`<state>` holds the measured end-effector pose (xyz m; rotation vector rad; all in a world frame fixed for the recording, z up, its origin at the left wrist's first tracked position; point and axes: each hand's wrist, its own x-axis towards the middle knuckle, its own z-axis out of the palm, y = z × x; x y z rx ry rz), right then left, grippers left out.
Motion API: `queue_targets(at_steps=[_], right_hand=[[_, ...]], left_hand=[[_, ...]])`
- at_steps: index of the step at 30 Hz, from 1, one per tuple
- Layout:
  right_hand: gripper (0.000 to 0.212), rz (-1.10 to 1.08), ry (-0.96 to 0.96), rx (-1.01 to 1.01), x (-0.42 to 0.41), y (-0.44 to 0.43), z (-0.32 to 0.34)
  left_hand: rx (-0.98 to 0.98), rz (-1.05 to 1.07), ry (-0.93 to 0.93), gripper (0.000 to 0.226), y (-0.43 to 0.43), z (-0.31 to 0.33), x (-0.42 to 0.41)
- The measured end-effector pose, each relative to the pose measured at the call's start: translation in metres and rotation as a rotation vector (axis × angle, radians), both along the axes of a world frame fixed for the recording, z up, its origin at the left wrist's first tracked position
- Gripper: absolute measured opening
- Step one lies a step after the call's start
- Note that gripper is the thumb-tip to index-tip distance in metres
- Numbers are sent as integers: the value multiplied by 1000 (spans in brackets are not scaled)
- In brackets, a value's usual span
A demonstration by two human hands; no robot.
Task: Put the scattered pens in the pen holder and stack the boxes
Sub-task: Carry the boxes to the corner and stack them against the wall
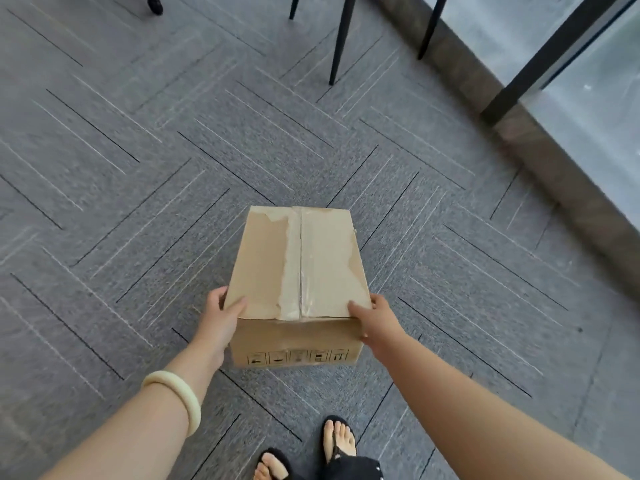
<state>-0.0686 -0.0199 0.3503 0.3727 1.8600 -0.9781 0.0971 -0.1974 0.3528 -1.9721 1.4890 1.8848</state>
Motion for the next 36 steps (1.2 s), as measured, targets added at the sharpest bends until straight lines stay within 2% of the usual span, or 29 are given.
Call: queue_targets(at_steps=[7,11,17,22,27,36], right_hand=[[55,-183,82,-120,-34,57,199],[52,-265,159,-149,-39,108,298],[49,-454,281,-130,-24,194,387],[51,-607,366,-114,8,291,454],[46,-792,482,-77,42,393,511],[43,-1155,543,63,105,624,560]], left_hand=[[-62,-123,120,48,45,202,-58],[-95,-290,185,51,73,303,-87],[-80,-565,257,57,130,387,-117],[-72,-809,345,58,212,455,-137],[-83,-1066,437,44,327,513,-159],[-13,-1466,511,45,589,561,-190]])
